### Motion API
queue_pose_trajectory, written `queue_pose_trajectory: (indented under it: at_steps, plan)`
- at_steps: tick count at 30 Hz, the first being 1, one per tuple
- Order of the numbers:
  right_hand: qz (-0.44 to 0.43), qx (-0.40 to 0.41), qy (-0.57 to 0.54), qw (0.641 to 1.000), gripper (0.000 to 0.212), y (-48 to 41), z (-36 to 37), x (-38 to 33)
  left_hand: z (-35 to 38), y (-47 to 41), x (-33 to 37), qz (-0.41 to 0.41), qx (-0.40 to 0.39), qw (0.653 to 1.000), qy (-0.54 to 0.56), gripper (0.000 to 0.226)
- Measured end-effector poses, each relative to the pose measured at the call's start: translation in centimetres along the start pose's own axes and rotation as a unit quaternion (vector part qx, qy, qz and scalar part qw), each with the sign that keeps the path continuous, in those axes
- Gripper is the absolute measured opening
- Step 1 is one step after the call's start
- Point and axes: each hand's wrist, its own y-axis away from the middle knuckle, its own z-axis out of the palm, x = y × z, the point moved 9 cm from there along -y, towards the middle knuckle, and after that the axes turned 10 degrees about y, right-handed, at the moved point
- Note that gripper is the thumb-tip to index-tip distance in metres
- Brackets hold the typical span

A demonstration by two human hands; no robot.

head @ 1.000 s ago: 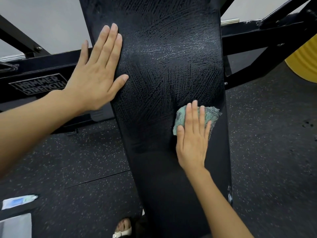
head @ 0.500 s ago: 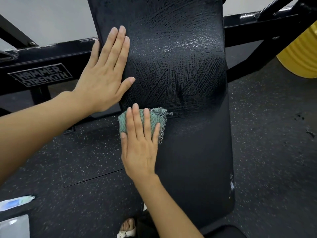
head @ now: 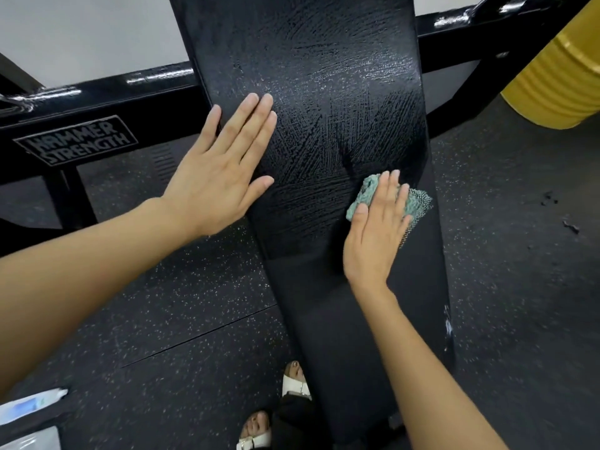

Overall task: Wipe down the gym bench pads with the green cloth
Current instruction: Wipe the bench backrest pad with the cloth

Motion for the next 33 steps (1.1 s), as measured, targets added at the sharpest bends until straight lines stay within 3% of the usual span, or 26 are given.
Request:
queue_pose_trajectory:
  at_steps: [4,10,14,16,20,24,30,33]
  plan:
    - [0.002,0.000,0.001,1.000,0.057,3.1,1.0,-3.7,0.2,0.1,0.1,0.021,-0.003,1.000,-0.020,0.068]
    - [-0.158,-0.059,0.017,0.986,0.053,10.0,3.1,-8.1,1.9,0.6,3.8,0.126,-0.009,0.992,-0.007,0.059]
    - [-0.279,-0.079,0.042,0.956,0.052,11.0,3.2,-6.9,2.8,1.6,4.8,0.134,-0.034,0.990,0.018,0.058]
    - [-0.298,-0.085,0.051,0.949,0.052,10.3,2.9,-5.2,2.8,1.5,4.7,0.129,-0.044,0.991,0.016,0.058]
    - [-0.242,-0.066,0.057,0.966,0.053,7.0,2.1,-0.4,3.0,1.6,4.7,0.117,-0.057,0.991,0.007,0.059]
    - [-0.117,-0.042,0.033,0.992,0.054,2.8,0.7,4.3,3.0,1.5,4.8,0.113,-0.064,0.992,0.000,0.061]
    - [0.100,0.021,-0.058,0.993,0.058,3.6,0.8,2.1,2.9,1.5,4.8,0.101,-0.058,0.993,-0.013,0.061]
    - [0.032,-0.014,-0.047,0.998,0.056,7.3,1.7,-2.0,2.9,1.6,5.1,0.081,-0.052,0.995,-0.016,0.060]
